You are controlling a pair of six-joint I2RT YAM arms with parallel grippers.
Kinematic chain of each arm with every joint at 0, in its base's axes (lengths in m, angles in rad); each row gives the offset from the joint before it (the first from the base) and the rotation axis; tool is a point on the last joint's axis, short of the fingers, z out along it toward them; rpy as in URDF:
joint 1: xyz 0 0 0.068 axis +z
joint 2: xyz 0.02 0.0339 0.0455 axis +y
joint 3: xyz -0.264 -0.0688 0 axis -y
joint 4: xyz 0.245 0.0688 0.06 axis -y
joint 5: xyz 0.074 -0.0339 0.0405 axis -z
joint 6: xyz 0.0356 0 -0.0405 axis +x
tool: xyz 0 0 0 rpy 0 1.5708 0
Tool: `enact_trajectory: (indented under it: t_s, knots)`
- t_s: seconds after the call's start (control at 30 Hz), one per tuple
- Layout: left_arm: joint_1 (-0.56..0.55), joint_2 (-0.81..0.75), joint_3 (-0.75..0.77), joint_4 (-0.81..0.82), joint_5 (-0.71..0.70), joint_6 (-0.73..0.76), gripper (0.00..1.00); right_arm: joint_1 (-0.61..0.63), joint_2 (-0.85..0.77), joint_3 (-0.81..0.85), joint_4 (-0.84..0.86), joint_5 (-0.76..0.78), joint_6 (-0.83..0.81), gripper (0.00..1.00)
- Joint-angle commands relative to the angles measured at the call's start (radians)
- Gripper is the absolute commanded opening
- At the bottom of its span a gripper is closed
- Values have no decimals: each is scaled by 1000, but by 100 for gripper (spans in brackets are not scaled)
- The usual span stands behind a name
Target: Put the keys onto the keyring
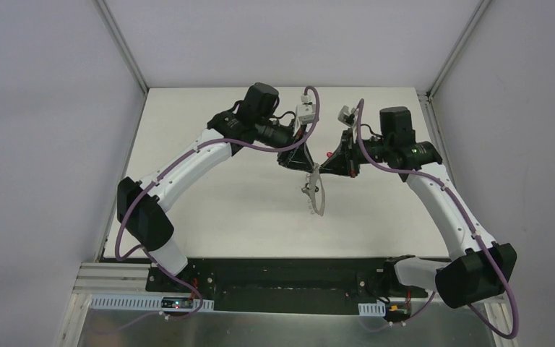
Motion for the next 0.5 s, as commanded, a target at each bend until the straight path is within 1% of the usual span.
enact_trajectory:
  t_s: [0.0, 0.07, 0.1, 0.13, 0.2, 0.27, 0.47]
  knots:
    - [39, -58, -21, 24, -65, -33, 35, -57, -66, 8, -70, 54, -72, 0]
    - [48, -59, -26, 5, -148, -57, 51, -81, -77, 6, -106, 67, -82, 0]
    - [49, -50, -19, -20, -192, -62, 54, -96, -83, 2, -123, 73, -85, 0]
    - [50, -36, -5, -51, -232, -56, 56, -112, -92, -4, -138, 77, -84, 0]
    - [51, 6, 23, -103, -294, -51, 56, -144, -111, -21, -150, 81, -78, 0]
    - [50, 57, 24, -106, -348, -82, 55, -171, -136, -42, -150, 93, -69, 0]
    - [49, 208, 44, -76, -410, -228, 56, -239, -200, -93, -149, 116, -51, 0]
